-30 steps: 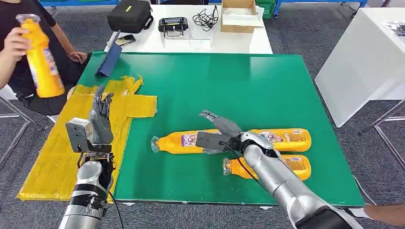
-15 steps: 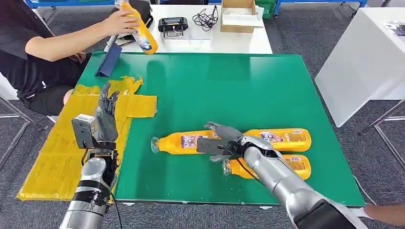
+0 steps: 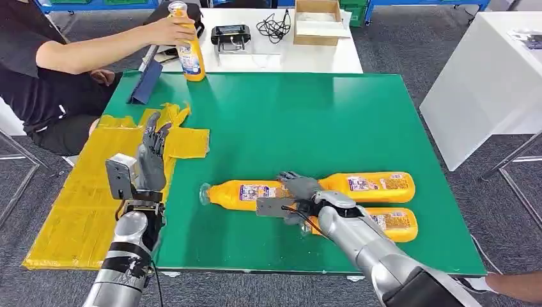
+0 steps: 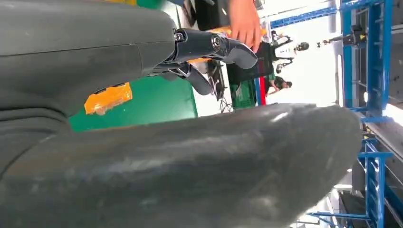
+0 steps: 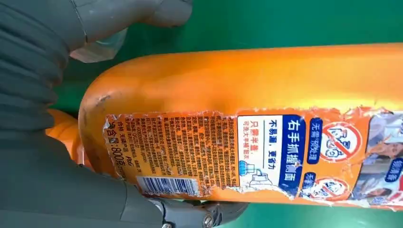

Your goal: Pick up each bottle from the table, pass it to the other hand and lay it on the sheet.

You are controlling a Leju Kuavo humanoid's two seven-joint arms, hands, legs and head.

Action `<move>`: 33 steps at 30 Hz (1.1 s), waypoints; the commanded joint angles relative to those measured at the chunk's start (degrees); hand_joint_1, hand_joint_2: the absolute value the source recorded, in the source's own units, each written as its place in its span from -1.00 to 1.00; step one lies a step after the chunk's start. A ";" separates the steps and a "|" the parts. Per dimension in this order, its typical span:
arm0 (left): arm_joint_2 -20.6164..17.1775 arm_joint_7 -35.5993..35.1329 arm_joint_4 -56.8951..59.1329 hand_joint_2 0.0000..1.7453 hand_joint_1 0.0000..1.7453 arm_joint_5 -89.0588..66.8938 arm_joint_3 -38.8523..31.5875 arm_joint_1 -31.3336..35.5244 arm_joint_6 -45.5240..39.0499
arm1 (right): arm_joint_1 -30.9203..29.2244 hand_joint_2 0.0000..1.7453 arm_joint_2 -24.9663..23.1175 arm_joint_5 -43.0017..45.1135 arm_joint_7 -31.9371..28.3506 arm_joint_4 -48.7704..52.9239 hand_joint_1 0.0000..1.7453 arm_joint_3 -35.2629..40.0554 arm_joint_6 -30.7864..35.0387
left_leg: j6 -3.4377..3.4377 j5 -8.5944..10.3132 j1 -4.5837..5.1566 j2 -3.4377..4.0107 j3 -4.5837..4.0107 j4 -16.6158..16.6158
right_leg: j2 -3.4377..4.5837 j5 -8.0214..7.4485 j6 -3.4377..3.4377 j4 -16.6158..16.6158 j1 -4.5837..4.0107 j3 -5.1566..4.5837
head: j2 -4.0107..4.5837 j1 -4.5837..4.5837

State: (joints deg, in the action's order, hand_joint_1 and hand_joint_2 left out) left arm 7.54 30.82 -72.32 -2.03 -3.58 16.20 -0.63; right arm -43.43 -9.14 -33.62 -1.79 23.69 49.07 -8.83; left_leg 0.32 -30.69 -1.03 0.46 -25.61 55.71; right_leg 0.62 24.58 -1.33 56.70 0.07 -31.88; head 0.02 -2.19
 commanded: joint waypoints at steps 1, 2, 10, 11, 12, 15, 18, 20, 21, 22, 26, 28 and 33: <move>0.85 -0.82 2.07 -1.00 -1.00 -0.47 2.47 1.42 0.28 | 5.07 1.00 -3.19 -2.26 4.33 -7.22 0.98 2.76 2.93 | -0.04 0.10 -0.07 -0.21 0.14 -0.20 | -0.21 -0.08 0.02 -0.25 -0.09 0.21 | 0.00 0.00; 0.88 -1.05 1.95 -1.00 -1.00 -0.36 2.41 1.39 0.22 | 5.43 1.00 -3.34 -2.38 4.30 -7.26 1.00 2.51 3.49 | -0.03 0.05 -0.06 -0.15 0.21 -0.13 | -0.16 -0.02 0.01 -0.16 -0.07 0.25 | 0.00 -0.02; 0.75 -1.15 1.11 -1.00 -1.00 -0.37 2.33 0.69 0.17 | 6.88 1.00 -3.41 -1.22 3.72 -6.25 1.00 -0.77 7.30 | -0.03 0.03 -0.05 -0.01 0.54 -0.10 | -0.03 -0.02 0.00 -0.11 -0.06 0.52 | 0.00 -0.02; 0.75 -1.30 0.80 -1.00 -1.00 -0.28 2.27 0.42 0.15 | 7.10 1.00 -3.46 -0.92 3.09 -5.82 1.00 -1.97 9.13 | -0.05 0.10 -0.08 -0.02 0.50 -0.18 | -0.05 -0.11 0.00 -0.23 -0.09 0.52 | 0.00 0.00; 0.68 -1.32 0.47 -1.00 -1.00 -0.26 2.19 0.13 0.17 | 7.19 1.00 -3.38 -0.19 2.29 -5.16 1.00 -3.22 10.96 | -0.03 0.05 -0.05 0.01 0.56 -0.13 | -0.02 -0.06 0.00 -0.14 -0.06 0.57 | 0.00 0.00; 0.57 -1.39 -0.61 -1.00 -1.00 -0.18 1.62 -0.41 0.05 | 7.03 1.00 -3.31 1.31 -0.65 -3.62 1.00 -7.00 14.85 | -0.06 0.13 -0.04 -0.03 0.42 -0.16 | -0.05 -0.14 -0.01 -0.21 -0.06 0.48 | 0.00 -0.02; 0.67 -1.64 -1.36 -1.00 -1.00 -0.14 1.19 -0.75 -0.16 | 8.04 1.00 -3.13 4.21 -5.29 -0.64 1.00 -12.66 17.39 | -0.04 0.04 -0.06 0.03 0.45 -0.07 | 0.01 -0.06 0.00 -0.09 -0.06 0.52 | 0.00 0.00; 0.66 -1.64 -1.38 -1.00 -1.00 -0.14 1.18 -0.72 -0.17 | 7.98 1.00 -3.02 4.21 -5.29 -0.64 1.00 -12.70 17.36 | -0.04 0.02 -0.03 0.06 0.46 -0.03 | 0.05 -0.04 0.00 -0.03 -0.03 0.48 | 0.00 -0.02; 0.66 -1.64 -1.38 -1.00 -1.00 -0.14 1.18 -0.72 -0.17 | 7.98 1.00 -3.02 4.21 -5.29 -0.64 1.00 -12.70 17.36 | -0.07 0.09 -0.04 0.00 0.33 -0.07 | -0.01 -0.12 -0.01 -0.11 -0.05 0.39 | 0.00 0.02; 0.66 -1.64 -1.38 -1.00 -1.00 -0.14 1.18 -0.72 -0.17 | 7.98 1.00 -3.02 4.21 -5.29 -0.64 1.00 -12.70 17.36 | -0.05 0.04 -0.03 0.03 0.35 -0.03 | 0.03 -0.07 0.00 -0.04 -0.03 0.40 | 0.00 0.00; 0.76 -1.61 -1.46 -1.00 -1.00 0.05 0.98 -0.63 -0.82 | 9.11 1.00 -3.20 6.87 -8.28 1.05 1.00 -16.40 19.36 | -0.07 0.07 -0.05 -0.13 0.22 -0.05 | -0.06 -0.09 -0.01 -0.10 -0.05 0.32 | 0.00 0.00; 1.11 -0.78 -3.24 -1.00 -1.00 1.27 -0.32 -1.81 -1.82 | 11.59 1.00 -3.44 11.11 -14.09 5.53 1.00 -21.63 20.31 | -0.05 0.03 -0.04 -0.07 0.27 -0.04 | 0.00 -0.05 -0.01 -0.05 -0.04 0.33 | 0.00 0.00; 1.12 0.60 -5.16 -1.00 -1.00 5.26 -4.00 -3.45 -2.81 | 19.94 1.00 -3.88 15.12 -21.46 23.78 1.00 -27.81 20.10 | -0.07 0.04 -0.05 -0.02 0.10 -0.09 | 0.04 -0.08 0.01 -0.09 -0.05 0.17 | 0.00 -0.02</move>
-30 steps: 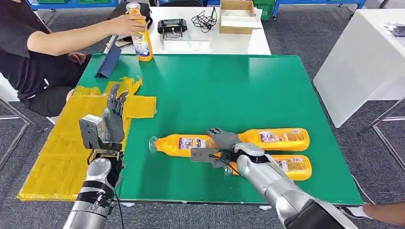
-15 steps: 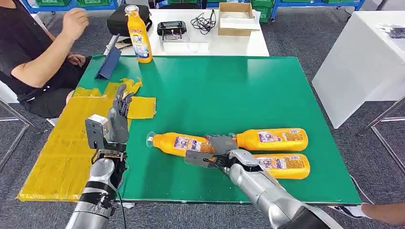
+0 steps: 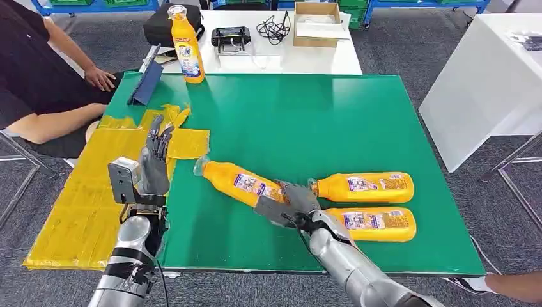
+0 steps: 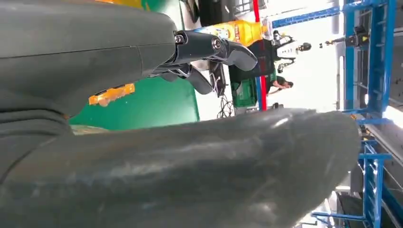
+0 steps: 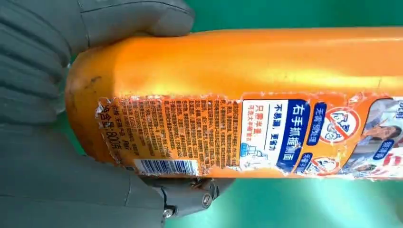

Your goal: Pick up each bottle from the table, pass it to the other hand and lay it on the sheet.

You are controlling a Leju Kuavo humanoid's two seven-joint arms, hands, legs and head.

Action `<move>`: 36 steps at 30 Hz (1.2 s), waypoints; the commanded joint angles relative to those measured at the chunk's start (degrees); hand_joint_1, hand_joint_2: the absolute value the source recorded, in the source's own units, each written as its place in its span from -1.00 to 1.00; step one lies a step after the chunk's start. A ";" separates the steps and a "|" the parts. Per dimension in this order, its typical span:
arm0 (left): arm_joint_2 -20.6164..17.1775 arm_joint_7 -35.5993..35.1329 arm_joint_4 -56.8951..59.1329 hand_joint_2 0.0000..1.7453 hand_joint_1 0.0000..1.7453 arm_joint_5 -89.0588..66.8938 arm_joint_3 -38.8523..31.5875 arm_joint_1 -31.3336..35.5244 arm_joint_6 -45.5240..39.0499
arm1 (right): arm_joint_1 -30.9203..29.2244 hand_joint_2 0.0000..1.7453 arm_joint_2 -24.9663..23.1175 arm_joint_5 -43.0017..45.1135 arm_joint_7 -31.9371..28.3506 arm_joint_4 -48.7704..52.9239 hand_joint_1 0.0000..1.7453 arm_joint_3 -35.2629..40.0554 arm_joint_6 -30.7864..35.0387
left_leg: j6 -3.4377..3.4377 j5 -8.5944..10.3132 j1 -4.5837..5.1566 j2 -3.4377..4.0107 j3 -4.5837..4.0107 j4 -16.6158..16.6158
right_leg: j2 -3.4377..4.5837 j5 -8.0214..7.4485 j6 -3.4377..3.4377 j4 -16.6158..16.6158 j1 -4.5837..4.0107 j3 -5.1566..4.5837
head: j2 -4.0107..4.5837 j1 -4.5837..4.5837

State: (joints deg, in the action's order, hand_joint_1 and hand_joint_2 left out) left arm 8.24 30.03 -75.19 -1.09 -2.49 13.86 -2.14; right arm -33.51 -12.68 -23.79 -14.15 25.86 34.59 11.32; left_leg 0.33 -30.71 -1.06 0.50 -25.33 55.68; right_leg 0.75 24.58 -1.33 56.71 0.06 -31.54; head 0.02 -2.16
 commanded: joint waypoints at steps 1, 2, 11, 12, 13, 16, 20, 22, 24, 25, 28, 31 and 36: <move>0.36 1.50 -2.47 -1.00 -1.00 4.48 -5.28 -1.47 -1.08 | 10.92 1.00 -0.43 5.54 -9.23 23.61 1.00 -13.54 -0.29 | -0.04 0.01 -0.02 0.01 -0.22 -0.01 | 0.00 -0.03 0.01 -0.03 -0.03 -0.24 | 0.00 0.00; 0.34 1.56 -2.59 -1.00 -1.00 4.52 -5.42 -1.93 -0.66 | 11.85 1.00 -0.43 6.03 -9.20 25.85 1.00 -13.57 -1.34 | -0.06 0.01 -0.01 -0.07 -0.30 -0.01 | -0.07 -0.02 0.01 -0.02 -0.03 -0.29 | 0.00 -0.02; 0.48 2.34 -3.14 -1.00 -1.00 3.07 -5.46 -2.81 -1.56 | 13.17 1.00 -0.73 6.47 -9.94 29.19 1.00 -12.79 -2.87 | -0.07 0.01 -0.01 -0.10 -0.55 0.01 | -0.17 -0.02 -0.02 -0.01 -0.02 -0.51 | 0.00 -0.04; 0.87 3.08 -4.06 -1.00 -1.00 2.38 -5.37 -3.44 -2.25 | 14.05 1.00 -0.81 6.40 -10.36 30.23 1.00 -12.52 -2.98 | -0.10 0.04 0.00 -0.14 -0.56 -0.02 | -0.21 -0.04 -0.03 -0.06 -0.02 -0.50 | 0.00 -0.02; 1.06 3.08 -4.90 1.00 -1.00 2.04 -5.26 -4.17 -2.37 | 15.38 1.00 -0.83 6.28 -11.16 32.04 1.00 -12.31 -2.64 | -0.07 0.03 0.01 -0.16 -0.56 0.01 | -0.23 -0.02 -0.02 -0.02 -0.01 -0.50 | 0.00 -0.02; 1.28 3.12 -5.55 1.00 -1.00 2.05 -5.46 -5.18 -2.21 | 17.75 1.00 -0.88 4.90 -13.08 36.23 1.00 -11.56 -0.54 | -0.07 0.01 0.02 -0.14 -0.53 -0.03 | -0.22 0.01 -0.01 -0.04 0.00 -0.47 | 0.00 -0.02; -1.05 4.90 -5.30 1.00 -1.00 4.17 -7.31 -6.73 3.30 | 15.84 1.00 -2.81 3.60 -12.74 34.74 1.00 -9.12 -0.70 | -0.07 0.00 0.02 -0.07 -0.48 -0.08 | -0.15 0.00 0.00 -0.06 0.00 -0.48 | 0.00 -0.02; -0.61 6.30 -6.83 1.00 -1.00 1.37 -8.41 -7.60 4.54 | 14.36 1.00 -3.53 3.06 -12.25 32.64 1.00 -7.84 -0.42 | -0.05 0.01 0.01 0.18 -0.53 -0.08 | 0.08 -0.07 0.02 -0.03 0.00 -0.58 | 0.00 -0.02; 0.07 4.84 -8.12 1.00 -1.00 1.44 -7.76 -8.34 7.94 | 14.05 1.00 -3.50 2.64 -12.22 32.02 1.00 -7.11 -0.12 | -0.05 0.02 -0.02 0.21 -0.61 -0.07 | 0.11 -0.11 0.02 -0.04 -0.02 -0.61 | 0.00 -0.02; 0.31 3.26 -8.22 1.00 -1.00 2.87 -7.00 -8.58 10.63 | 14.28 1.00 -3.23 2.62 -12.22 32.22 1.00 -6.92 -0.32 | -0.05 0.01 -0.04 0.08 -0.66 -0.01 | -0.02 -0.06 0.01 0.00 -0.03 -0.63 | 0.00 -0.04; 1.64 0.68 -8.38 1.00 -1.00 5.49 -3.14 -10.00 15.47 | 17.00 1.00 -0.98 2.25 -12.20 34.66 1.00 -6.72 -0.78 | -0.05 0.04 0.01 -0.24 -0.60 -0.04 | -0.32 0.01 -0.03 -0.03 0.01 -0.54 | 0.00 -0.04; 1.53 -1.11 -6.81 1.00 -1.00 8.86 1.70 -10.03 20.06 | 19.45 1.00 0.48 -0.07 -12.53 36.92 1.00 -5.95 -1.47 | -0.14 0.06 0.00 -0.36 -0.58 -0.10 | -0.45 -0.02 -0.08 -0.18 -0.01 -0.44 | 0.00 -0.02; 1.24 -1.06 -8.95 1.00 -1.00 8.83 6.80 -11.53 20.32 | 20.97 1.00 0.12 -2.21 -11.68 38.95 1.00 -4.77 -1.75 | -0.11 0.03 0.06 -0.36 -0.59 -0.07 | -0.46 0.03 -0.05 -0.12 0.00 -0.46 | 0.00 -0.02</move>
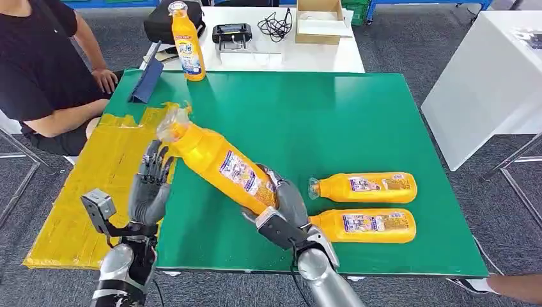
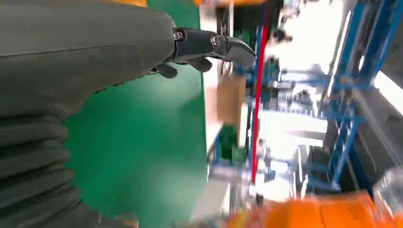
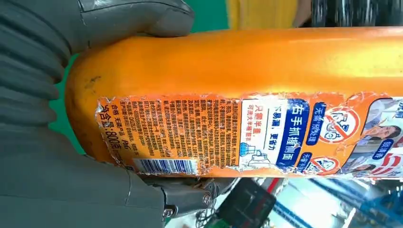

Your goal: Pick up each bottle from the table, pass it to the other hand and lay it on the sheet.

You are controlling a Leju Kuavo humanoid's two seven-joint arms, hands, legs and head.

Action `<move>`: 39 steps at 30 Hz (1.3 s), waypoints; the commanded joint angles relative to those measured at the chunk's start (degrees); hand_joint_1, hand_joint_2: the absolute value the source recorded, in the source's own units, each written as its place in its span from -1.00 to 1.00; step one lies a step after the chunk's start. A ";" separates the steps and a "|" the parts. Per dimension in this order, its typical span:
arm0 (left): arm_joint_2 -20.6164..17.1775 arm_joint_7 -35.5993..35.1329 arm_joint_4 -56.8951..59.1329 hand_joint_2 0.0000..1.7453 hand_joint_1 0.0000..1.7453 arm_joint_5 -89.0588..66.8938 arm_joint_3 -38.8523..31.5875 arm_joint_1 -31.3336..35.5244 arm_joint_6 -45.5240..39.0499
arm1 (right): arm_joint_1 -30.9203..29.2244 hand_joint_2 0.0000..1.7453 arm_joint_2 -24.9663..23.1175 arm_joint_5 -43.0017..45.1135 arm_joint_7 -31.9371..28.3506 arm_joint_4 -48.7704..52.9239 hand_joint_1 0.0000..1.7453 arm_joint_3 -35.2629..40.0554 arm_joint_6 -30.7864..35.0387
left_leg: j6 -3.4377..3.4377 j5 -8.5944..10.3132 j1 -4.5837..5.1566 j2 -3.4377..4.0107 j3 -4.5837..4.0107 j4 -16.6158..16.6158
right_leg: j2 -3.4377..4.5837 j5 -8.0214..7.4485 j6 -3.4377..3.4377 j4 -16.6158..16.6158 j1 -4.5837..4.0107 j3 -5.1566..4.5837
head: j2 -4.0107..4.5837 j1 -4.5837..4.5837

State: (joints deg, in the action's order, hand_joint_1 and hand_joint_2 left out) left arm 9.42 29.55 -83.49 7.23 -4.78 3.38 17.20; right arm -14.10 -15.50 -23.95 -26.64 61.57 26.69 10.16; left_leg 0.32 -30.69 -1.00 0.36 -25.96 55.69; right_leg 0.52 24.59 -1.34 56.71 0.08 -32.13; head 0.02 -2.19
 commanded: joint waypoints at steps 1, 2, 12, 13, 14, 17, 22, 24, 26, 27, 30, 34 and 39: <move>-0.03 -0.58 -1.09 1.00 -1.00 0.52 9.44 -1.31 1.06 | 1.59 1.00 2.87 -2.15 0.96 3.21 1.00 3.21 -0.64 | -0.08 0.01 0.01 -0.18 0.01 -0.06 | -0.19 0.02 -0.03 -0.09 0.00 0.08 | 0.00 0.00; -0.10 -0.60 -1.68 1.00 -1.00 0.50 9.65 -1.70 0.97 | 1.57 1.00 2.76 -2.17 1.00 3.05 1.00 3.26 -0.70 | -0.05 -0.01 0.00 -0.08 -0.03 -0.02 | -0.09 0.01 -0.01 -0.06 0.00 0.02 | 0.00 0.02; -0.21 0.72 -3.30 1.00 -1.00 -1.81 10.65 -2.24 -1.45 | 1.08 1.00 2.37 -2.18 1.28 1.42 1.00 3.41 -1.43 | -0.04 0.00 -0.03 -0.05 -0.04 -0.03 | -0.06 -0.01 -0.01 -0.06 0.00 -0.04 | 0.00 0.00; -0.21 0.72 -3.30 1.00 -1.00 -1.81 10.65 -2.24 -1.45 | 1.08 1.00 2.37 -2.18 1.28 1.42 1.00 3.41 -1.43 | -0.07 0.01 -0.04 -0.08 -0.03 -0.05 | -0.09 -0.03 -0.01 -0.09 -0.01 -0.01 | 0.00 0.00; -0.21 0.72 -3.30 1.00 -1.00 -1.81 10.65 -2.24 -1.45 | 1.08 1.00 2.37 -2.18 1.28 1.42 1.00 3.41 -1.43 | -0.06 0.01 -0.03 -0.07 -0.02 -0.05 | -0.08 -0.02 -0.01 -0.08 0.00 -0.02 | 0.00 -0.02; -0.21 0.72 -3.30 1.00 -1.00 -1.81 10.65 -2.24 -1.45 | 1.08 1.00 2.37 -2.18 1.28 1.42 1.00 3.41 -1.43 | -0.08 0.01 -0.03 -0.07 -0.01 -0.07 | -0.09 -0.01 -0.02 -0.09 0.00 0.01 | 0.00 0.00; -0.17 0.51 -2.37 1.00 -1.00 -1.15 10.52 -1.91 -1.23 | 0.79 1.00 2.43 -2.54 1.38 0.74 1.00 3.75 -1.90 | -0.05 0.00 -0.02 -0.05 -0.02 -0.04 | -0.05 -0.01 -0.01 -0.05 0.01 -0.02 | 0.00 -0.02; -0.27 0.50 -1.81 1.00 -1.00 -1.10 10.58 -1.63 -1.06 | 0.50 1.00 2.31 -2.84 1.48 -0.15 1.00 3.99 -2.07 | -0.07 0.02 -0.03 -0.07 0.01 -0.08 | -0.08 -0.03 -0.01 -0.10 0.00 0.04 | 0.00 0.00; -0.28 0.50 -1.83 1.00 -1.00 -1.05 10.70 -1.64 -0.93 | 0.22 1.00 2.15 -3.13 1.58 -1.02 1.00 4.41 -2.26 | -0.07 0.04 -0.03 -0.08 0.01 -0.10 | -0.09 -0.05 -0.01 -0.12 0.00 0.04 | 0.00 0.00; -0.31 0.50 -2.00 1.00 -1.00 -1.02 10.85 -1.70 -0.81 | 0.10 1.00 2.05 -3.37 1.68 -1.50 1.00 4.72 -2.34 | -0.06 0.03 -0.02 -0.07 0.01 -0.08 | -0.08 -0.03 -0.01 -0.09 0.01 0.02 | 0.00 0.00; -0.50 -0.19 -2.05 1.00 -1.00 0.10 11.61 -1.08 -0.14 | -1.28 1.00 1.59 -3.88 2.01 -4.33 1.00 5.56 -3.06 | -0.07 0.04 -0.04 -0.06 0.01 -0.10 | -0.08 -0.06 0.00 -0.13 -0.02 0.03 | 0.00 0.00; -1.20 -0.89 -2.55 1.00 -1.00 0.86 13.41 -1.19 0.77 | -2.52 1.00 0.68 -4.63 2.45 -8.12 1.00 6.89 -3.58 | -0.05 0.02 -0.02 -0.04 -0.02 -0.06 | -0.05 -0.03 -0.01 -0.06 0.01 -0.02 | 0.00 0.00; -1.45 -0.87 -3.23 1.00 -1.00 0.86 14.41 -1.42 1.03 | -2.70 1.00 -0.11 -5.29 2.82 -10.18 1.00 8.18 -3.70 | -0.09 0.04 -0.04 -0.06 0.02 -0.11 | -0.07 -0.06 -0.01 -0.14 -0.02 0.04 | 0.00 0.00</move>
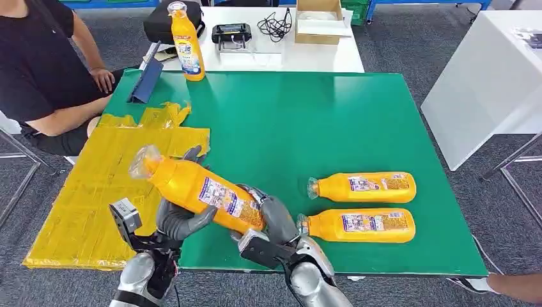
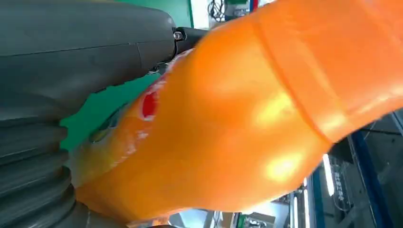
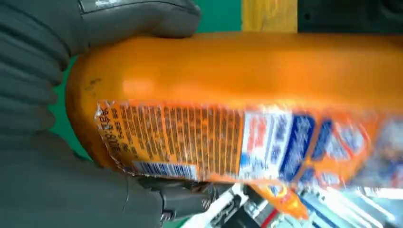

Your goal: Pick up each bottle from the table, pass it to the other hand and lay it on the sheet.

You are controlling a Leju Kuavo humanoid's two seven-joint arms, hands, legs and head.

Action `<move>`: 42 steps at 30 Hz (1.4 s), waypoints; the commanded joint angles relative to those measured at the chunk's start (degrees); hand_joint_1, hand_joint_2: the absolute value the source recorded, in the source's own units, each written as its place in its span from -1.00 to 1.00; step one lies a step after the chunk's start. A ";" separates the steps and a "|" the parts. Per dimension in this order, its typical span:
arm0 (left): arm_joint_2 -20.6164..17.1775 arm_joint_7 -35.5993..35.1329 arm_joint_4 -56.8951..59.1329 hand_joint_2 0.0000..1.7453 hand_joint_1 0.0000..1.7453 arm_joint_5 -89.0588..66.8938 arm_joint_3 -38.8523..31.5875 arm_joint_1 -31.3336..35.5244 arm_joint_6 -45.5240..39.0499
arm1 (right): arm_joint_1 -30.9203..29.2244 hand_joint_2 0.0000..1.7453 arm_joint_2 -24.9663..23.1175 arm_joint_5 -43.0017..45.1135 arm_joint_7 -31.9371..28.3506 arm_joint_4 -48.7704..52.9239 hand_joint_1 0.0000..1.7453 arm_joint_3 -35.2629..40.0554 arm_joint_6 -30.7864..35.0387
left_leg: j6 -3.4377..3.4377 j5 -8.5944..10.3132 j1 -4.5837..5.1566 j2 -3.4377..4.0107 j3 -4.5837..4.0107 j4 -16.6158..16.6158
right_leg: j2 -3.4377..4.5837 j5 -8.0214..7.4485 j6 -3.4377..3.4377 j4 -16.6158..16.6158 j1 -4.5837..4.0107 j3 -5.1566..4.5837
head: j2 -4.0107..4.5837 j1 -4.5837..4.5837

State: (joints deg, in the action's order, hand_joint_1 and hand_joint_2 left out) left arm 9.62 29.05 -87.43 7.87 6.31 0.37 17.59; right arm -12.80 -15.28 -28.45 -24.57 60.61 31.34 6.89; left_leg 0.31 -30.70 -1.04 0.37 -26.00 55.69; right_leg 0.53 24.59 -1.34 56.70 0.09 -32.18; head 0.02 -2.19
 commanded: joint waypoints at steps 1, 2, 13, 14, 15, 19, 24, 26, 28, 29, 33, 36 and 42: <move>-1.89 -0.54 0.51 1.00 -1.00 0.30 3.53 1.48 0.75 | -4.32 1.00 -0.61 -0.98 0.83 -9.99 1.00 3.82 -0.55 | -0.06 0.02 0.01 -0.02 0.06 -0.08 | -0.03 -0.02 -0.01 -0.08 -0.01 0.07 | 0.00 -0.02; -1.89 -0.54 0.51 1.00 -1.00 0.30 3.53 1.48 0.75 | -4.32 1.00 -0.61 -0.98 0.83 -9.99 1.00 3.82 -0.55 | -0.07 0.03 -0.01 -0.03 0.07 -0.10 | -0.04 -0.04 -0.01 -0.12 -0.02 0.08 | 0.00 0.00; -3.73 -0.70 1.04 1.00 -1.00 1.93 1.44 1.99 1.52 | -7.14 1.00 -2.72 -1.05 1.54 -13.38 1.00 4.44 -0.83 | -0.04 0.04 -0.02 0.00 0.02 -0.07 | -0.01 -0.05 0.01 -0.07 -0.03 0.03 | 0.00 -0.02; -3.90 -0.65 1.07 1.00 -1.00 2.06 0.86 1.81 1.59 | -7.76 1.00 -3.28 -0.98 1.55 -14.59 1.00 4.42 -0.71 | -0.04 0.03 0.00 -0.02 0.02 -0.05 | -0.03 -0.03 0.00 -0.05 -0.01 0.03 | 0.00 -0.02; -4.02 -0.58 1.06 1.00 -1.00 2.16 0.70 1.78 1.64 | -7.87 1.00 -3.50 -0.98 1.56 -14.61 1.00 4.49 -0.74 | -0.06 0.05 -0.02 -0.05 0.03 -0.08 | -0.06 -0.06 0.01 -0.10 -0.04 0.05 | 0.00 0.00; -3.98 -0.39 0.99 1.00 -1.00 2.66 -0.97 1.20 3.12 | -8.71 1.00 -4.23 -0.89 1.07 -16.47 1.00 4.85 0.17 | -0.07 0.03 -0.01 0.07 0.07 -0.11 | 0.06 -0.07 -0.01 -0.10 -0.03 0.06 | 0.00 0.00; -2.16 -1.23 2.03 1.00 -1.00 1.13 1.61 2.65 2.41 | -5.30 1.00 -1.25 -0.57 0.69 -12.57 1.00 4.50 0.95 | -0.07 0.05 0.01 -0.20 0.04 -0.08 | -0.21 -0.01 -0.03 -0.09 0.00 0.12 | 0.00 0.00; -2.15 -1.04 2.43 1.00 -1.00 0.98 2.64 3.23 1.71 | -3.78 1.00 -0.15 -0.86 0.57 -10.78 1.00 4.10 1.04 | -0.09 0.07 0.01 -0.28 0.03 -0.09 | -0.29 -0.01 -0.04 -0.13 -0.01 0.15 | 0.00 0.00; -2.17 -1.01 2.39 1.00 -1.00 1.03 2.88 3.32 1.60 | -3.51 1.00 0.15 -0.95 0.56 -10.46 1.00 3.93 0.95 | -0.07 0.06 0.00 -0.28 0.02 -0.06 | -0.29 0.00 -0.03 -0.12 -0.03 0.13 | 0.00 0.00; -2.20 -1.01 2.34 1.00 -0.92 1.04 2.89 3.30 1.61 | -3.54 1.00 0.24 -0.95 0.56 -10.44 1.00 3.88 0.94 | -0.06 0.05 0.05 -0.22 0.00 -0.04 | -0.23 0.01 -0.03 -0.06 0.02 0.06 | 0.00 0.00; -2.36 -0.99 2.02 1.00 1.00 1.07 2.79 3.19 1.61 | -3.82 1.00 0.14 -0.96 0.57 -10.34 1.00 3.82 0.83 | -0.08 0.06 0.02 -0.21 0.03 -0.08 | -0.23 -0.02 -0.02 -0.13 -0.03 0.10 | 0.00 0.00; -2.45 -0.99 1.92 1.00 1.00 1.08 2.71 3.47 1.61 | -4.34 1.00 0.13 -0.94 0.57 -10.19 1.00 3.69 0.79 | -0.05 0.04 0.01 -0.21 0.01 -0.04 | -0.22 -0.01 0.00 -0.09 -0.03 0.05 | 0.00 -0.02; -2.62 -0.85 2.16 1.00 1.00 1.31 2.66 4.33 1.41 | -5.67 1.00 0.24 -0.22 0.78 -10.81 1.00 2.79 0.23 | -0.07 0.05 0.00 -0.18 0.00 -0.04 | -0.19 -0.03 -0.02 -0.09 -0.03 0.03 | 0.00 0.00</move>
State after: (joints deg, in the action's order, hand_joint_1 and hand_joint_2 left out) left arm 7.26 28.22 -87.71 9.20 7.78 1.17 19.39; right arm -16.00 -17.59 -29.29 -24.02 50.73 34.03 8.07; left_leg 0.31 -30.70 -1.03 0.39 -25.98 55.69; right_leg 0.54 24.59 -1.34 56.70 0.08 -32.21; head 0.02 -2.19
